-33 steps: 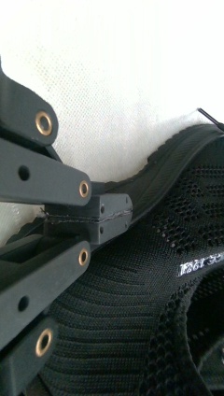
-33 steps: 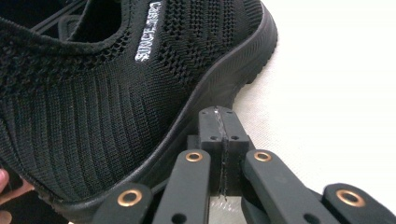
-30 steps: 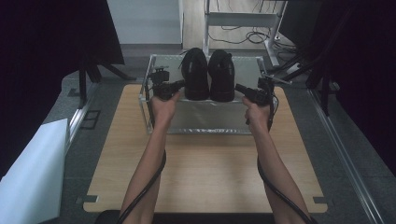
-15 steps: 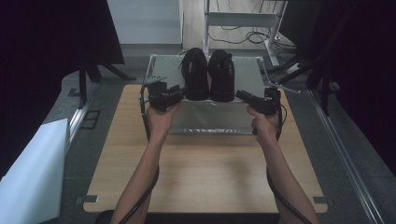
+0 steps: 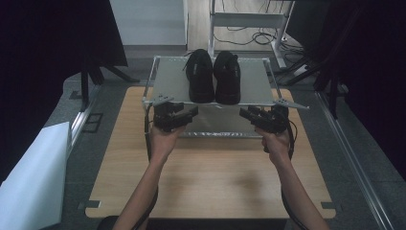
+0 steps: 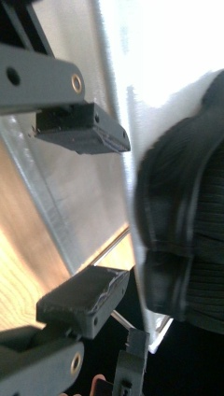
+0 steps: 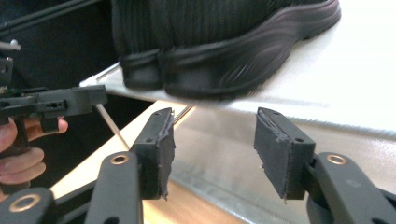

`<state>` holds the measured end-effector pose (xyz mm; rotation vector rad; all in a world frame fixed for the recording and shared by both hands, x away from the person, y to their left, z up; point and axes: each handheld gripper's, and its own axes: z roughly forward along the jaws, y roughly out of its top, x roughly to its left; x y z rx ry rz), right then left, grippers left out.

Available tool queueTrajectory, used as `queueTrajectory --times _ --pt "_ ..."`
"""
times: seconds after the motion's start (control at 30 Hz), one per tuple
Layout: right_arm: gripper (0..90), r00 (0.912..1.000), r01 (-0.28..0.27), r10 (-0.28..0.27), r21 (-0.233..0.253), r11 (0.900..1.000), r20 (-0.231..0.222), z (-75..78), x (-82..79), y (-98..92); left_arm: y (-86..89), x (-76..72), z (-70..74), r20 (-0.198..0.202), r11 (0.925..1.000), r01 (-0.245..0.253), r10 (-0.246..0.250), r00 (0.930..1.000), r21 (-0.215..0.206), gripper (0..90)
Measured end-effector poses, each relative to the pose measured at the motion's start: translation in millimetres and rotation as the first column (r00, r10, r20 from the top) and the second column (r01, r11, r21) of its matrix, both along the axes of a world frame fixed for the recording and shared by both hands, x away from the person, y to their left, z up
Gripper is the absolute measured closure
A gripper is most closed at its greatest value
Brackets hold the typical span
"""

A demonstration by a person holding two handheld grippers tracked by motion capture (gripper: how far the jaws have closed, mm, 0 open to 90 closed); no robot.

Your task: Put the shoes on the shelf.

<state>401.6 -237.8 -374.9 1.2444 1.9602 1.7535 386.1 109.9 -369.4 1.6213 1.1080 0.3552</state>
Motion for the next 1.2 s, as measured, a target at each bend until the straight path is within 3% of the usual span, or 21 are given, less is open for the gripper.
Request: queueTrajectory --times 0.1,0.27,0.5,0.67,0.83,0.9,1.1,1.2 --pt "42.8 0.9997 -0.023 0.024 -0.032 0.999 0.010 -4.8 -5.5 2.2 0.5 -4.9 -5.3 -0.009 0.9999 0.010 -0.010 0.9999 0.010 26.9" --pt "37.0 0.9994 -0.034 0.034 -0.045 0.998 0.003 -10.1 -12.6 4.5 1.8 -11.5 -11.2 -0.028 0.9996 0.021 -0.021 0.9994 0.018 20.1" --pt "28.5 0.9987 -0.050 0.050 -0.067 0.996 -0.008 -18.4 -21.7 5.0 3.6 -24.3 -20.1 -0.041 0.9991 0.018 -0.016 0.9990 0.040 16.3" --pt "22.8 0.9977 -0.068 0.068 -0.112 0.991 -0.011 -24.9 -29.5 5.4 3.7 -34.9 -24.5 -0.041 0.9964 0.020 -0.017 0.9990 0.082 14.2" --pt "17.0 0.9956 -0.091 0.093 -0.191 0.977 0.003 -30.7 -38.2 6.1 3.5 -42.9 -27.2 -0.040 0.9939 0.034 -0.030 0.9987 0.104 13.0" --pt "14.9 0.9949 -0.099 0.101 -0.214 0.972 0.001 -33.4 -42.2 5.8 2.7 -48.7 -29.5 -0.035 0.9881 0.036 -0.031 0.9989 0.150 10.7" --pt "13.6 0.9928 -0.118 0.120 -0.270 0.956 -0.010 -44.0 -55.4 4.7 1.3 -59.4 -39.8 -0.036 0.9813 0.045 -0.039 0.9986 0.187 6.2" --pt "12.9 0.9914 -0.130 0.128 -0.294 0.947 -0.028 -53.9 -61.4 4.3 -1.1 -67.6 -53.6 -0.047 0.9714 0.067 -0.058 0.9972 0.228 4.2"
